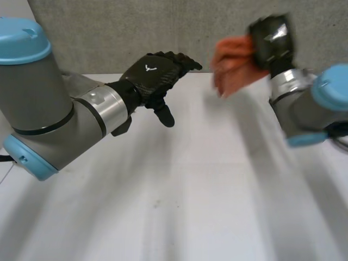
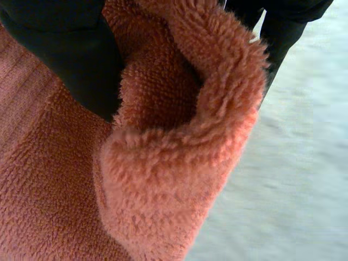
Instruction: Fold the laundry.
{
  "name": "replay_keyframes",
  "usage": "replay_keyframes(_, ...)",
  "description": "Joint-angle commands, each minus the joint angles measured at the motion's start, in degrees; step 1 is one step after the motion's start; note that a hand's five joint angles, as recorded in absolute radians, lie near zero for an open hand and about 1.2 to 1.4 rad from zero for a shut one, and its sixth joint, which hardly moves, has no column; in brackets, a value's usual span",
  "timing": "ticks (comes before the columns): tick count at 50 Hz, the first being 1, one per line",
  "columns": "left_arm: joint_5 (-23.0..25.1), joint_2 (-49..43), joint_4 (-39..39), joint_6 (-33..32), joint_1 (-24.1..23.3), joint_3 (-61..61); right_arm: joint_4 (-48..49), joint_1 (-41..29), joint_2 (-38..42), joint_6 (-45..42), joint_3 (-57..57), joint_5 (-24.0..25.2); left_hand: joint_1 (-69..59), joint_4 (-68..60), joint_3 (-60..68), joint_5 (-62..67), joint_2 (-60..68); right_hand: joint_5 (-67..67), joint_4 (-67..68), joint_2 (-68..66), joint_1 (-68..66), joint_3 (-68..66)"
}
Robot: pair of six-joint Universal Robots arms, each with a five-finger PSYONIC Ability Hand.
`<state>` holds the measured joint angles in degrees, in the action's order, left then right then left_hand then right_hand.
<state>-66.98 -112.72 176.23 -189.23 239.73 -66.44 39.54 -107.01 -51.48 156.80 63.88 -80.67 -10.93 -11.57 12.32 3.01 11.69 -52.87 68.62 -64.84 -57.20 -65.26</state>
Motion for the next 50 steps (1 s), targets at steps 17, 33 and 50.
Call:
replay_keyframes(17,-0.25,-0.05,-0.01,0.17,-0.66,-2.37,-2.17,30.54,24.24,3.07,-10.81,15.35,-1.31,-0.67,-0.09,-0.78,0.55,-17.13,11.38,-15.16,-22.8,-14.74)
replay_keyframes(33,-0.34,0.13,-0.01,0.26,-2.24,-2.2,-2.89,32.22,18.43,4.56,-9.04,20.82,-1.31,-0.67,-0.09,-0.78,0.55,-17.13,11.38,-15.16,-22.8,-14.74)
replay_keyframes(50,-1.57,0.22,-0.01,0.35,-2.51,-2.73,22.59,32.04,16.85,23.9,0.8,22.83,-1.31,-0.67,-0.09,-0.78,0.55,-17.13,11.38,-15.16,-22.8,-14.74)
